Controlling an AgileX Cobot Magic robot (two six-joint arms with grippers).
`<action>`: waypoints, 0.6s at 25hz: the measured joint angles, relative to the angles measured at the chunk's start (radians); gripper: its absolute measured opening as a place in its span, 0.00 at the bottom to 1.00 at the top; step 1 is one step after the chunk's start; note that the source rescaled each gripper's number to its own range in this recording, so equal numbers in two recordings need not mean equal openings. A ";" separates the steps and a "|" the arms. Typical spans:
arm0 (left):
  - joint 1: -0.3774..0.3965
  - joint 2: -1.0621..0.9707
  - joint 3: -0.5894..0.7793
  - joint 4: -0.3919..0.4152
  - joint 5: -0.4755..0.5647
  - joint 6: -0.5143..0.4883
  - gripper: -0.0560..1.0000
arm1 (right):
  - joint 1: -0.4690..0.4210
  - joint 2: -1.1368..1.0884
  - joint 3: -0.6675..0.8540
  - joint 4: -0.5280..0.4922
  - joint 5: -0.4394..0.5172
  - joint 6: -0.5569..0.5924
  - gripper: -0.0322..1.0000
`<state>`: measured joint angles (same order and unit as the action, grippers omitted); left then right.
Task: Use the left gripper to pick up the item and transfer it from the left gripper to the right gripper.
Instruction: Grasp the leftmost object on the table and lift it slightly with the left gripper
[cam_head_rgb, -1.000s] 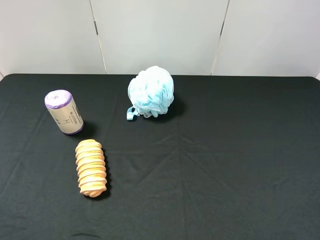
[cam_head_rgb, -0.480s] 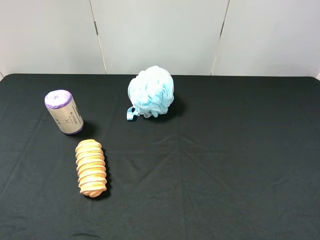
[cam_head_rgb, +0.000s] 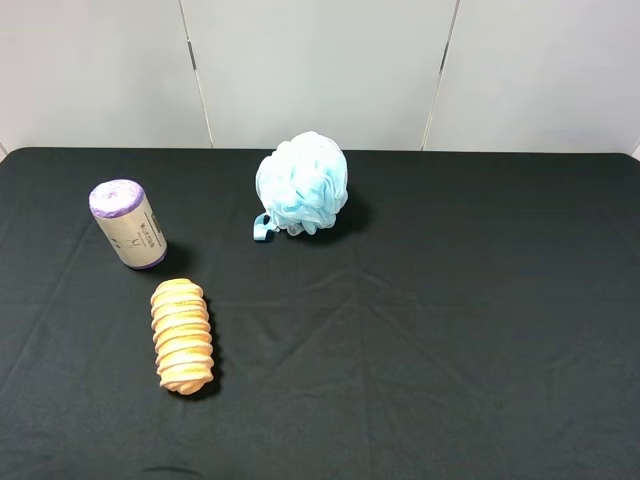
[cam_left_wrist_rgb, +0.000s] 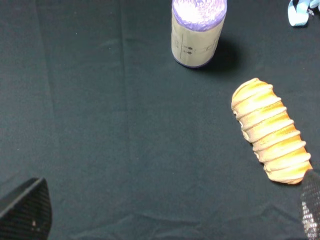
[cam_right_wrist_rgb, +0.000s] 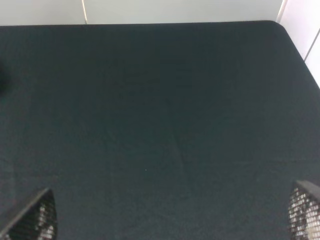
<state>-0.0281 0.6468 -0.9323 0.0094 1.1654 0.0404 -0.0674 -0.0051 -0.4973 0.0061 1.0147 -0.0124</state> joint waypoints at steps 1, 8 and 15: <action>0.000 0.026 -0.011 0.000 0.000 0.000 0.97 | 0.000 0.000 0.000 0.000 0.000 0.000 1.00; 0.000 0.178 -0.088 0.000 0.000 -0.001 0.97 | 0.000 0.000 0.000 0.000 0.000 0.000 1.00; 0.000 0.335 -0.106 0.000 -0.002 -0.001 0.98 | 0.000 0.000 0.000 0.000 0.000 0.000 1.00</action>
<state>-0.0281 0.9818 -1.0387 0.0094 1.1634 0.0395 -0.0674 -0.0051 -0.4973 0.0061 1.0147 -0.0124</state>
